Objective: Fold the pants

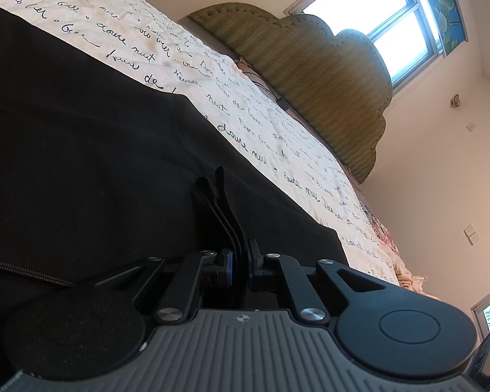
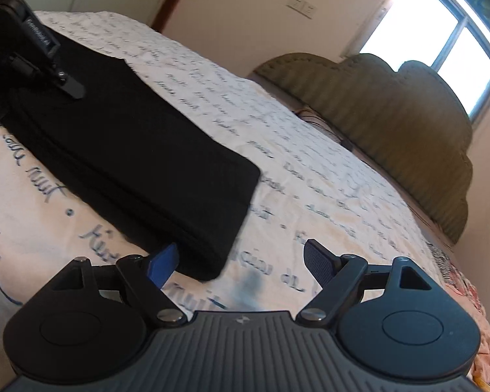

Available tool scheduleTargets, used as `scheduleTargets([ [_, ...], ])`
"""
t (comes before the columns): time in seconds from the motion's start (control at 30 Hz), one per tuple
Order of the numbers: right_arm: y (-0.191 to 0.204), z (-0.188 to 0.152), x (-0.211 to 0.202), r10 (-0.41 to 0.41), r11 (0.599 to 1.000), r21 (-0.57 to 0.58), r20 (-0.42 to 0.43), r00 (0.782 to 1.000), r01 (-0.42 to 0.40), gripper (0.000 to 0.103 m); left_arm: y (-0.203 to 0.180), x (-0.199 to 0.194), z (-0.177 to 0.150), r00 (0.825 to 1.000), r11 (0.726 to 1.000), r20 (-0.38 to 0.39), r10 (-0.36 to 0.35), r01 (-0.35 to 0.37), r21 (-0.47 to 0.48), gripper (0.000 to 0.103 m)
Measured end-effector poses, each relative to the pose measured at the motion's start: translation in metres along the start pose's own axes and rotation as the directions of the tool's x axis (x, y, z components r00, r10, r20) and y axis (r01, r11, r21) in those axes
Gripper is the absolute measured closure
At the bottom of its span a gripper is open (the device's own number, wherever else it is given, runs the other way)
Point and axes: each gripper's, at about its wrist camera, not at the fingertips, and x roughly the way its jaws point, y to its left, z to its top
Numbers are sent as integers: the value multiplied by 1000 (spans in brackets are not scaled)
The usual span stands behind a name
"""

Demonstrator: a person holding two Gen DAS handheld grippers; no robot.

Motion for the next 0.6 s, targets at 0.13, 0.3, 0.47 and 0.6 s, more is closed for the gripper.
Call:
scheduleTargets([
  [0.13,-13,4,15,57,995,84,-43,997,-54,73,1,0,0,1000,1000,0,-3,3,-4,86],
  [0.3,-44,-1,10,100,977,196,-48,994,-88,74,1,0,0,1000,1000,-4,-16,16,-2,82],
  [0.47,-31,-8,21,98,985,151,-98,990,-82,74,2,2,1,1000,1000,-6,-21,21,-6,81],
  [0.6,-33,-5,13,81,982,174,-67,994,-69,75,3,2,2,1000,1000,-6,-21,21,-7,81],
])
